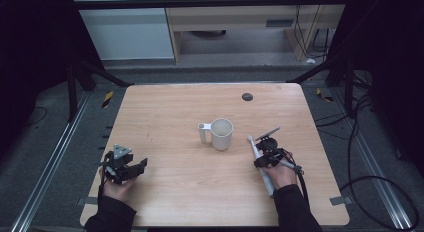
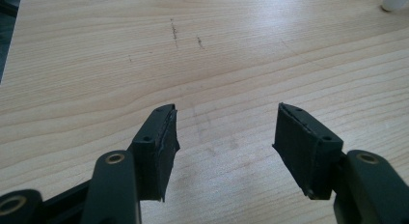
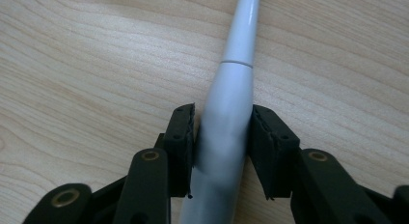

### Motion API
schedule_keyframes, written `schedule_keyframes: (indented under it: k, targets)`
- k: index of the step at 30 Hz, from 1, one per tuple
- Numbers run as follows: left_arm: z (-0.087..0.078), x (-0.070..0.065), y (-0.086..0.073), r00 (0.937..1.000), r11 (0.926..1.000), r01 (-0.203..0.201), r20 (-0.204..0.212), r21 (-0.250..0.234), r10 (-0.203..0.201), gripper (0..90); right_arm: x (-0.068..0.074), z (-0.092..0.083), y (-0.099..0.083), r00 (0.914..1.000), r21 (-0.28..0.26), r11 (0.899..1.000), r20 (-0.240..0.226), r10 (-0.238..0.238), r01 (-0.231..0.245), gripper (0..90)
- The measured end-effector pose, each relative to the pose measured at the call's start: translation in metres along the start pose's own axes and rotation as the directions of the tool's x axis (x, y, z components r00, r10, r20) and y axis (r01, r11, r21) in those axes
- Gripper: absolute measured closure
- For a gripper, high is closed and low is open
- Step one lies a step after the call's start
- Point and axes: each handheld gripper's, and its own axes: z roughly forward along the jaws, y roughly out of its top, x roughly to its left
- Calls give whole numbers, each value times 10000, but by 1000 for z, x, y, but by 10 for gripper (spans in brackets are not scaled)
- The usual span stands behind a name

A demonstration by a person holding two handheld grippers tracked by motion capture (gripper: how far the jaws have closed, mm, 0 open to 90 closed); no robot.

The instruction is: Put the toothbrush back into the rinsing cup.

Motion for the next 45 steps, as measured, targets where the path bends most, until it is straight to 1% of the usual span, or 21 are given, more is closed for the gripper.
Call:
schedule_keyframes:
  k: [2, 8, 9, 15, 16, 22, 25, 27, 29, 32, 33, 34, 35, 36, 37, 39, 41, 42, 43, 44, 45]
  targets:
    - [0, 0, 0, 10000, 10000, 3, -3, 1, -3, 400, 1, 0, 1, 10000, 133, 9999, 6, 48, -48, 658]
    - [0, 0, 0, 10000, 10000, -8, -8, -1, 8, 401, 4, 0, 5, 9996, 413, 9990, 249, 142, -152, 668]
    - [0, 0, 0, 10000, 10000, -8, -8, -1, 8, 401, 4, 0, 5, 9995, 421, 9991, 318, 68, -81, 669]
    - [0, 0, 0, 10000, 10000, -1, -15, -5, 1, 402, 4, -6, 6, 9998, 252, 9995, 100, 160, -163, 671]
    - [0, 0, 0, 10000, 10000, -5, -15, -6, 5, 402, 3, -8, 5, 9999, 112, 9999, 87, 113, -114, 671]
    - [0, 0, 0, 10000, 10000, -1, -16, 1, 1, 404, 1, -27, 1, 9987, -660, 9972, -377, 335, -360, 672]
    - [0, 0, 0, 10000, 10000, -4, -22, -4, 4, 406, 0, -38, -2, 9981, -1218, 9919, -527, 304, -366, 672]
    - [0, 0, 0, 10000, 10000, 7, -23, -6, -7, 406, -1, -46, -5, 9970, -1705, 9844, -705, 308, -424, 672]
    - [0, 0, 0, 10000, 10000, 10, -25, -13, -10, 407, -1, -49, -6, 9965, -1845, 9816, -757, 348, -483, 671]
    - [0, 0, 0, 10000, 10000, 20, -24, -20, -20, 408, -2, -62, -10, 9957, -2742, 9604, -893, 264, -500, 671]
    - [0, 0, 0, 10000, 10000, 23, -17, -20, -23, 409, -2, -69, -12, 9949, -3316, 9418, -978, 239, -552, 671]
    - [-1, 0, 0, 10000, 10000, 30, -14, -43, -30, 409, -2, -72, -13, 9946, -3588, 9317, -1019, 214, -568, 671]
    - [-1, 0, 0, 10000, 10000, 38, -14, -46, -38, 409, -2, -74, -13, 9943, -3766, 9245, -1047, 206, -588, 671]
    - [-1, 0, 0, 10000, 10000, 40, -10, -43, -40, 409, -1, -77, -14, 9938, -4054, 9118, -1091, 231, -657, 671]
    - [-1, 0, 0, 10000, 10000, 37, -9, -47, -37, 409, -1, -79, -15, 9934, -4237, 9033, -1125, 214, -675, 671]
    - [-1, 0, 1, 10000, 10000, 41, -13, -64, -41, 410, 0, -83, -16, 9926, -4743, 8769, -1185, 248, -785, 671]
    - [-1, 0, 1, 10000, 10000, 59, -14, -74, -59, 410, 0, -87, -16, 9935, -5164, 8528, -1116, 234, -782, 671]
    - [-1, 0, 1, 10000, 9999, 70, -10, -73, -70, 410, 0, -88, -16, 9936, -5300, 8443, -1101, 249, -799, 671]
    - [-1, 0, 1, 10000, 9999, 73, -12, -70, -73, 410, 1, -89, -15, 9940, -5552, 8278, -1063, 254, -805, 671]
    - [0, 0, 0, 10000, 9999, 77, -9, -72, -77, 410, 1, -90, -15, 9935, -5691, 8176, -1097, 297, -873, 671]
    - [0, 0, 0, 10000, 9999, 74, -6, -72, -74, 409, 2, -92, -14, 9932, -5931, 7999, -1120, 305, -915, 671]
